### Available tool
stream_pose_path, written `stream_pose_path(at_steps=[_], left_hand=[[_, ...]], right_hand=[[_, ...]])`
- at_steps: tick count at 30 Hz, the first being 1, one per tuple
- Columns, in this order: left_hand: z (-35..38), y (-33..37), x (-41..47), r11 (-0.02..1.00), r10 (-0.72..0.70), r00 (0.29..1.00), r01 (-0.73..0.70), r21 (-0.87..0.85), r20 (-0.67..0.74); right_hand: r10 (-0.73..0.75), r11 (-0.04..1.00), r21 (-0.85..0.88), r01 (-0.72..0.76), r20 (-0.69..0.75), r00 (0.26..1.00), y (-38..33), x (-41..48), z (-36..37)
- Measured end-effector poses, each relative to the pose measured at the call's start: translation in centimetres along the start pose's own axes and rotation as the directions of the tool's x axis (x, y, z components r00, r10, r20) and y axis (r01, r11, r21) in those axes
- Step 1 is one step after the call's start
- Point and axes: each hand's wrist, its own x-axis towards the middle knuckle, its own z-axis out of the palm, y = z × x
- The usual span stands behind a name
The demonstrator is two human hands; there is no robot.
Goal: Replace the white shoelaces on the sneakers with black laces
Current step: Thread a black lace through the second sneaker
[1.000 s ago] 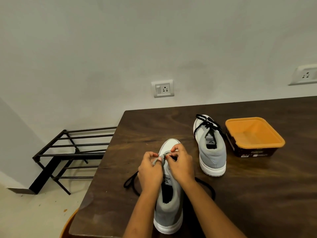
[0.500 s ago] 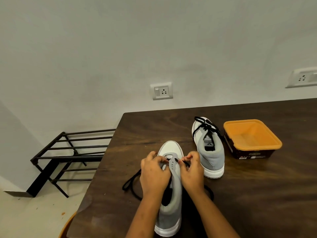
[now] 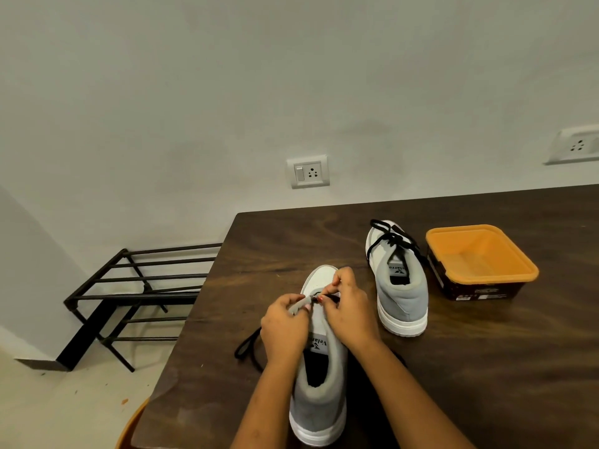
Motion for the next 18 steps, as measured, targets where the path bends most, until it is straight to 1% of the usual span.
stream_pose_path(at_steps=[4,7,11,13,15,18], left_hand=[[0.2,-0.8,0.7,0.991,-0.072,0.997,0.074,-0.113,0.026],[0.4,-1.2,0.9,0.984,-0.07,0.996,0.077,-0.161,0.049],[0.6,-1.3,0.9,0.984,-0.07,0.997,0.074,-0.16,0.031],[0.6,-1.4,0.8,0.984,-0.061,0.998,0.063,-0.168,0.018],[0.5,-1.4,0.7,0.983,-0.062,0.998,0.063,-0.171,0.014],[0.6,-1.4,0.7,0.981,-0.062,0.998,0.063,-0.185,0.008]], right_hand=[[0.032,0.998,-0.052,-0.032,0.013,0.999,-0.1,-0.3,1.0],[0.072,0.996,-0.055,-0.073,-0.017,0.997,-0.1,-0.4,1.4],[0.159,0.987,0.015,-0.158,-0.066,0.985,-0.2,-0.6,1.7],[0.195,0.98,0.065,-0.19,-0.068,0.979,-0.4,-0.5,1.7],[0.186,0.982,0.054,-0.183,-0.051,0.981,-0.5,-0.4,1.6],[0.127,0.992,-0.012,-0.127,-0.008,0.992,-0.5,-0.3,1.5]])
